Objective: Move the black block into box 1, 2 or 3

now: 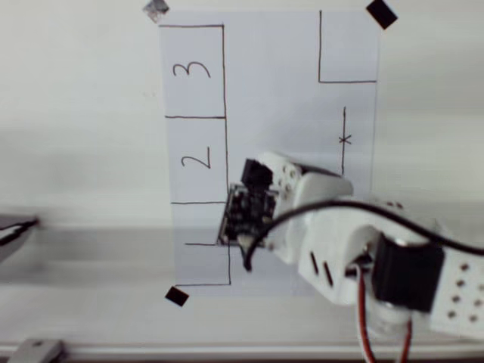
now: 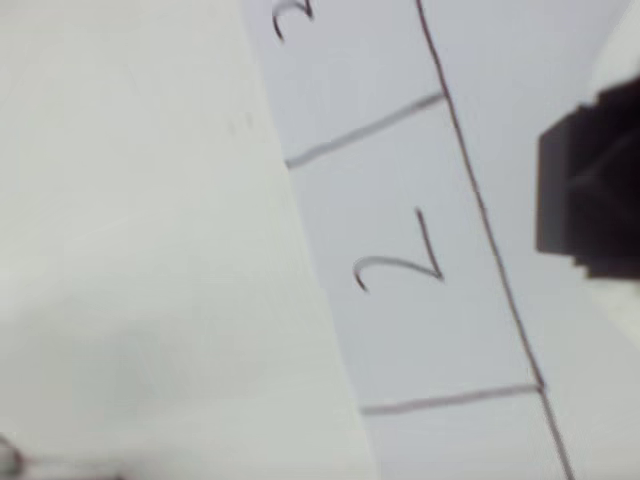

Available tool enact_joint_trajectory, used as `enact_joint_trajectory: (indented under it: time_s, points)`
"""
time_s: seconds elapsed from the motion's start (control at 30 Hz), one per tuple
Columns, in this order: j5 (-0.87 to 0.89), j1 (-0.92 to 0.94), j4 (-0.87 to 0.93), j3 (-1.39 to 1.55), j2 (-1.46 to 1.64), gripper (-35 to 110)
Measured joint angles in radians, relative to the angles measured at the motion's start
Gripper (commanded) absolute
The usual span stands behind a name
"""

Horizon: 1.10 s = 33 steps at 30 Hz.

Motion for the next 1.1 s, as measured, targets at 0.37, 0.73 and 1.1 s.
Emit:
enact_joint_trajectory:
  time_s: [0.37, 0.73, 1.1]
  points:
    - [0.035, 0.123, 0.041, -0.417, -0.310, 0]
    - [0.035, 0.183, 0.048, -0.703, -0.505, 0]
    - [0.035, 0.212, 0.048, -0.831, -0.614, 0]
